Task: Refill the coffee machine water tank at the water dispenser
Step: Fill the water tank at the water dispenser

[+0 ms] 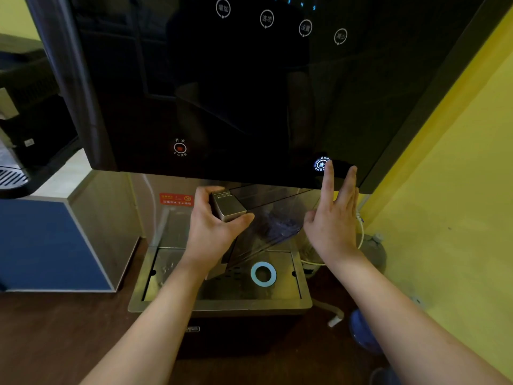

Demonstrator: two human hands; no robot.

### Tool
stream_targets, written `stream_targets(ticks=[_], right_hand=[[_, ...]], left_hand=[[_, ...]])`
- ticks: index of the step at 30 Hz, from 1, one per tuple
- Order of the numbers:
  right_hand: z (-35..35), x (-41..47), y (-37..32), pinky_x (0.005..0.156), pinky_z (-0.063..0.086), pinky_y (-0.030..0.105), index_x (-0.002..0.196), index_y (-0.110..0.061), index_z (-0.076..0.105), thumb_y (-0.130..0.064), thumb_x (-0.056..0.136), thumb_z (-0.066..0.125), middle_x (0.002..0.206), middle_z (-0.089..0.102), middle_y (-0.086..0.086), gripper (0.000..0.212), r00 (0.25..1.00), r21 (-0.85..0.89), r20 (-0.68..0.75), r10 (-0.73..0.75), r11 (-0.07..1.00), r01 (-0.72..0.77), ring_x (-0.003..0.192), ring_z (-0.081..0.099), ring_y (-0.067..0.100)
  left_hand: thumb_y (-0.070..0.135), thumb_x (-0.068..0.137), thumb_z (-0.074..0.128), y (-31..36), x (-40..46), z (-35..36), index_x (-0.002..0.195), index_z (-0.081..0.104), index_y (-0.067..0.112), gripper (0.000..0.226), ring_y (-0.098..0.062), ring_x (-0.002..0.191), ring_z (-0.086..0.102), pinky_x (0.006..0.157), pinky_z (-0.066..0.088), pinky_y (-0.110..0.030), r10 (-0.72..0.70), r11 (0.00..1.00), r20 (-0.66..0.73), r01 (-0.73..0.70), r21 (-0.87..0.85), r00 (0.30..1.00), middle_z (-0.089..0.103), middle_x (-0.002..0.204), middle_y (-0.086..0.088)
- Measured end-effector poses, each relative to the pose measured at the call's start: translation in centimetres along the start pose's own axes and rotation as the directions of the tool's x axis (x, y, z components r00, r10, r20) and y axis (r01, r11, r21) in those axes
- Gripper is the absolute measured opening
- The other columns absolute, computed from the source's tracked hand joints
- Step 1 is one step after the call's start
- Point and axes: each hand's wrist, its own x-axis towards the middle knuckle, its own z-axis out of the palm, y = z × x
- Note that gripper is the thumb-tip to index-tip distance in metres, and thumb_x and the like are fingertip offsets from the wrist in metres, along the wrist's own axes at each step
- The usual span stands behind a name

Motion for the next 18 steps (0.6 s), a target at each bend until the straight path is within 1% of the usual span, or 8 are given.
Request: stream_targets(ticks=[8,11,12,14,16,18], right_hand=[[-0.10,-0.07,0.07,0.117,0.026,0.055,0.157,-0.022,-0.001,-0.008,0.083,0.065,0.160,-0.005,0.028,0.100,1.000,-0.005,0.007,-0.005,1.000,0.005,0.148,0.004,0.046],[-0.13,-0.07,0.16,0.117,0.026,0.055,0.157,-0.022,-0.001,-0.008,0.083,0.066,0.161,-0.006,0.028,0.101,1.000,-0.008,0.014,-0.005,1.000,0.006,0.148,0.003,0.046],[-0.13,-0.08,0.18,0.117,0.027,0.055,0.157,-0.022,-0.001,-0.008,0.083,0.066,0.161,-0.006,0.028,0.101,1.000,-0.010,0.015,-0.007,1.000,0.007,0.148,0.003,0.046],[-0.09,-0.06,0.19,0.117,0.027,0.055,0.157,-0.022,0.000,-0.008,0.082,0.066,0.160,-0.006,0.028,0.101,1.000,-0.012,0.013,-0.007,1.000,0.007,0.148,0.002,0.046],[-0.03,-0.08,0.22,0.117,0.026,0.055,0.157,-0.021,0.000,-0.008,0.082,0.066,0.160,-0.006,0.029,0.101,1.000,-0.025,0.014,-0.007,1.000,0.008,0.148,0.001,0.046],[0.08,-0.06,0.29,0.118,0.024,0.055,0.157,-0.020,0.001,-0.008,0.081,0.067,0.160,-0.006,0.030,0.102,1.000,-0.046,0.020,-0.006,0.999,0.007,0.148,0.001,0.046]], left_hand=[[0.034,0.062,0.088,-0.09,-0.18,-0.02,0.121,0.047,0.028,0.072,-0.023,0.111,0.063,0.084,0.060,-0.046,0.005,1.000,0.002,-0.005,-0.014,1.000,0.060,0.120,-0.005],[0.037,0.061,0.087,-0.04,-0.19,0.11,0.121,0.046,0.029,0.073,-0.023,0.112,0.062,0.084,0.060,-0.043,0.008,1.000,-0.004,-0.008,0.003,1.000,0.059,0.121,-0.005],[0.034,0.062,0.088,-0.04,-0.17,0.16,0.121,0.046,0.028,0.072,-0.022,0.111,0.062,0.084,0.060,-0.042,0.009,1.000,-0.007,-0.009,0.003,1.000,0.059,0.121,-0.005],[0.022,0.068,0.089,0.09,-0.16,0.29,0.122,0.046,0.025,0.069,-0.021,0.109,0.064,0.082,0.060,-0.040,0.015,1.000,-0.008,-0.015,0.003,1.000,0.060,0.119,-0.006],[0.014,0.071,0.087,0.05,-0.08,0.33,0.122,0.046,0.022,0.066,-0.023,0.107,0.065,0.080,0.061,-0.042,0.012,1.000,-0.002,-0.012,-0.015,1.000,0.060,0.118,-0.008],[0.015,0.071,0.087,0.12,-0.10,0.29,0.122,0.046,0.023,0.066,-0.024,0.106,0.066,0.079,0.062,-0.044,0.008,1.000,0.002,-0.008,-0.029,1.000,0.060,0.118,-0.009]])
